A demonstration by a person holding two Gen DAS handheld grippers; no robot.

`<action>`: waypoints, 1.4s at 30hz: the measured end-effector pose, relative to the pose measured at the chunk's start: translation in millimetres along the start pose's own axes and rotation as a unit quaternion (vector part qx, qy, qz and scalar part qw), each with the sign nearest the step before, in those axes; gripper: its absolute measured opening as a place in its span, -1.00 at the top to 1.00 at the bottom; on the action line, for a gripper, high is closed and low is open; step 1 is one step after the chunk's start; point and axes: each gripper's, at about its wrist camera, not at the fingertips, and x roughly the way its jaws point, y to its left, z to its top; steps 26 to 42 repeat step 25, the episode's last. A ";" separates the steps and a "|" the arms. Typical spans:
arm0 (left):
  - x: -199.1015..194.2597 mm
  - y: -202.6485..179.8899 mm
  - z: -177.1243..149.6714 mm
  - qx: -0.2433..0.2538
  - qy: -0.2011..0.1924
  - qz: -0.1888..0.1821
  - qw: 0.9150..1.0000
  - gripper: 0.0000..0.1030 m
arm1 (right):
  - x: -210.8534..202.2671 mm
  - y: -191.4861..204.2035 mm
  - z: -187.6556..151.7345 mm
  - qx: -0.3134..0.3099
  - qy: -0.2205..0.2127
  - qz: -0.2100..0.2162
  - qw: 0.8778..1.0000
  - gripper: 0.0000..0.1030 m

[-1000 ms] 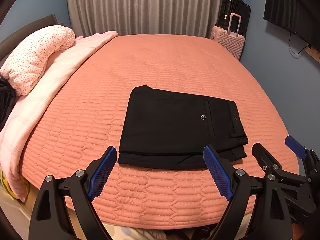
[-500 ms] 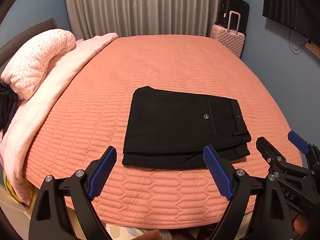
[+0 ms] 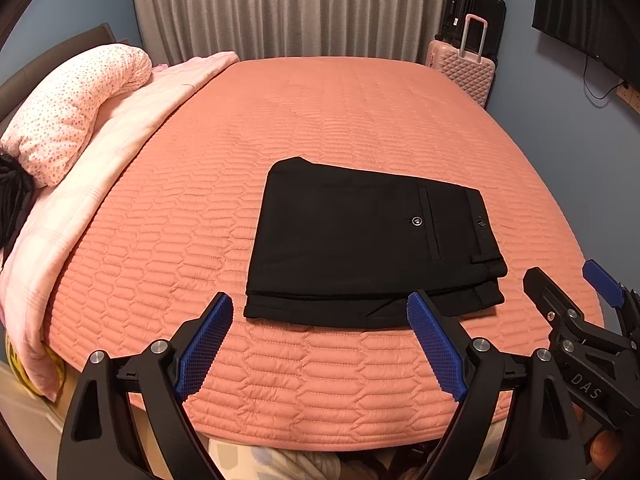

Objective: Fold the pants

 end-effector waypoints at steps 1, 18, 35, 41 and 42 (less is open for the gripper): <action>0.1 -0.2 -0.3 0.000 0.000 -0.002 1.000 -0.68 | -0.2 -0.3 0.1 0.001 0.000 -0.001 1.000 -0.91; -0.4 -5.5 -2.6 0.017 -0.016 0.020 1.000 -0.68 | 0.4 -6.8 0.9 0.002 0.001 -0.001 1.000 -0.91; 2.6 -2.2 -0.7 0.014 -0.006 0.014 1.000 -0.68 | 0.2 -8.1 0.0 0.003 0.003 -0.001 1.000 -0.91; 2.6 -2.2 -0.7 0.014 -0.006 0.014 1.000 -0.68 | 0.2 -8.1 0.0 0.003 0.003 -0.001 1.000 -0.91; 2.6 -2.2 -0.7 0.014 -0.006 0.014 1.000 -0.68 | 0.2 -8.1 0.0 0.003 0.003 -0.001 1.000 -0.91</action>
